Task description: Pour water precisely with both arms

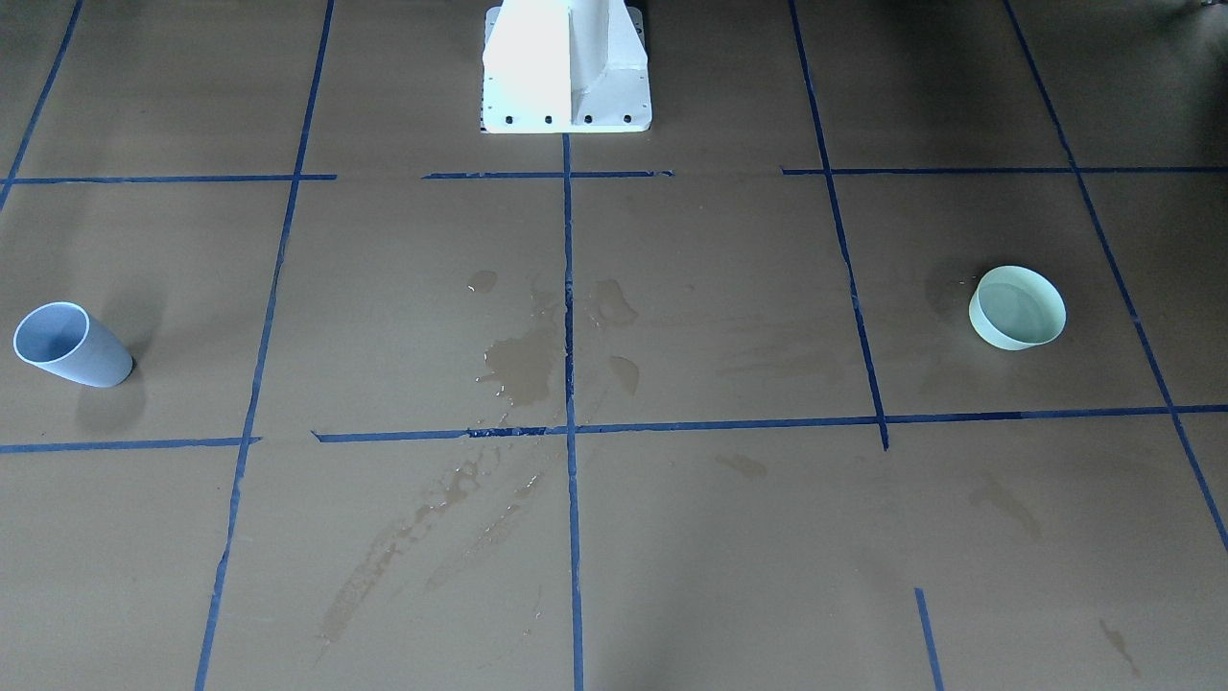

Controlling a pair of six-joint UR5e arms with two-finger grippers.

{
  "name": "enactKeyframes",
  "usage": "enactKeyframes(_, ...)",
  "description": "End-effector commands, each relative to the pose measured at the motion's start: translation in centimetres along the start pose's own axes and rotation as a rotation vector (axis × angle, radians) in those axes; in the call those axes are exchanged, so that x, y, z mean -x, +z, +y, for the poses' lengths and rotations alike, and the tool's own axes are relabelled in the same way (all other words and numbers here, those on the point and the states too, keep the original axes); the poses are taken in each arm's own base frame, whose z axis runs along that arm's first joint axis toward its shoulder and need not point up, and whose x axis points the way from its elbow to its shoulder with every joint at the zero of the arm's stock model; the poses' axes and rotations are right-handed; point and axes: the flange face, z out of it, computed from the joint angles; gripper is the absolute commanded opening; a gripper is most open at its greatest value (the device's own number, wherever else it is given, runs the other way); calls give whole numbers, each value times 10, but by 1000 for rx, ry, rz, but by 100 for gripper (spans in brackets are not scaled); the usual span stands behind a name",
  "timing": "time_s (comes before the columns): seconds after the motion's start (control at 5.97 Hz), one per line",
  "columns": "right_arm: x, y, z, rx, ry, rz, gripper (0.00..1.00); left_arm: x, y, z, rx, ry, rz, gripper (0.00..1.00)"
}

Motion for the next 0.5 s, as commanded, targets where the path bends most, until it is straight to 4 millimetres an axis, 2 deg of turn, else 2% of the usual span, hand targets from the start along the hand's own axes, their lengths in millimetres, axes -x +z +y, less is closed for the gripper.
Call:
enactKeyframes(0.0, 1, 0, -1, -1, 1, -11, 100, 2, 5, 11, 8, -7, 5, 100)
enactKeyframes(0.33, 1, 0, 0, -1, 3, -11, 100, 3, 6, 13, 8, -7, 5, 100)
